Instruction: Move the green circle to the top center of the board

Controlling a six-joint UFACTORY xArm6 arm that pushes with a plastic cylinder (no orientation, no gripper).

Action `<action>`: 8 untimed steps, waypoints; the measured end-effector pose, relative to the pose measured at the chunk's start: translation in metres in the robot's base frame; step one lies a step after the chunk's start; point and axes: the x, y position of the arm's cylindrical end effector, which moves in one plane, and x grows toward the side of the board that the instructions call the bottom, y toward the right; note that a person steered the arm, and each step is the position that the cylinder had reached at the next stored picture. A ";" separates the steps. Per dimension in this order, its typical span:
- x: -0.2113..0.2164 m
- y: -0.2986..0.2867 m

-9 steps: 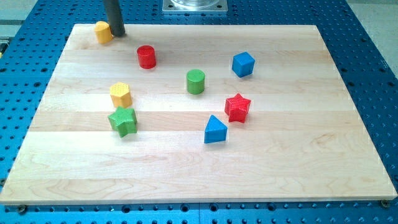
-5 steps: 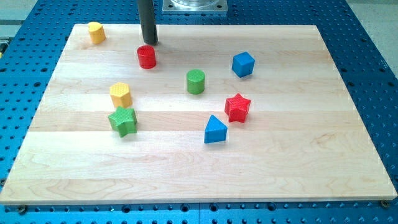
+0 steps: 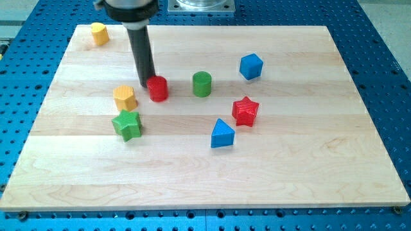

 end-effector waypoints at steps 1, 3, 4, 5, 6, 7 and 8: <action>0.038 0.062; -0.050 0.114; -0.037 0.128; 0.003 0.134; 0.011 0.059; 0.004 0.045; -0.013 0.027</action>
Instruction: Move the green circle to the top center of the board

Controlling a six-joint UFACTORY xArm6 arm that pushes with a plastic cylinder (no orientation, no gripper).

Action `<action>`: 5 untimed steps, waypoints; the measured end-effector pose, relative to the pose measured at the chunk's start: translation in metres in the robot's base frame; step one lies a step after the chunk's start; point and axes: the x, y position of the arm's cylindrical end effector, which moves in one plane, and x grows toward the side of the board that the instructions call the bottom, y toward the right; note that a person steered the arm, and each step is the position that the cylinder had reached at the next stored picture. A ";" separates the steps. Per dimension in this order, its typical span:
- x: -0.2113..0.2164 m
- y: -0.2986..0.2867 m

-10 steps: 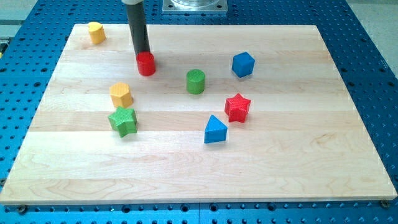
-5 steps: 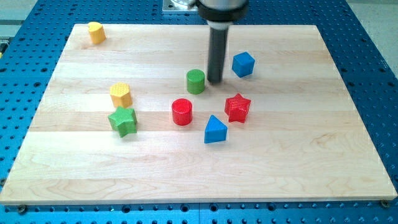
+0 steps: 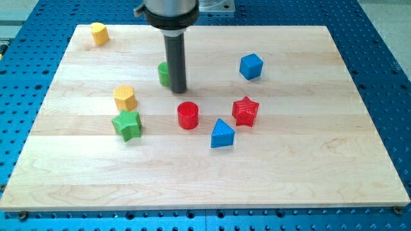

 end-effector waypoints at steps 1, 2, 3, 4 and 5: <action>0.001 -0.056; -0.002 -0.061; -0.018 -0.025; -0.063 0.005; -0.088 0.037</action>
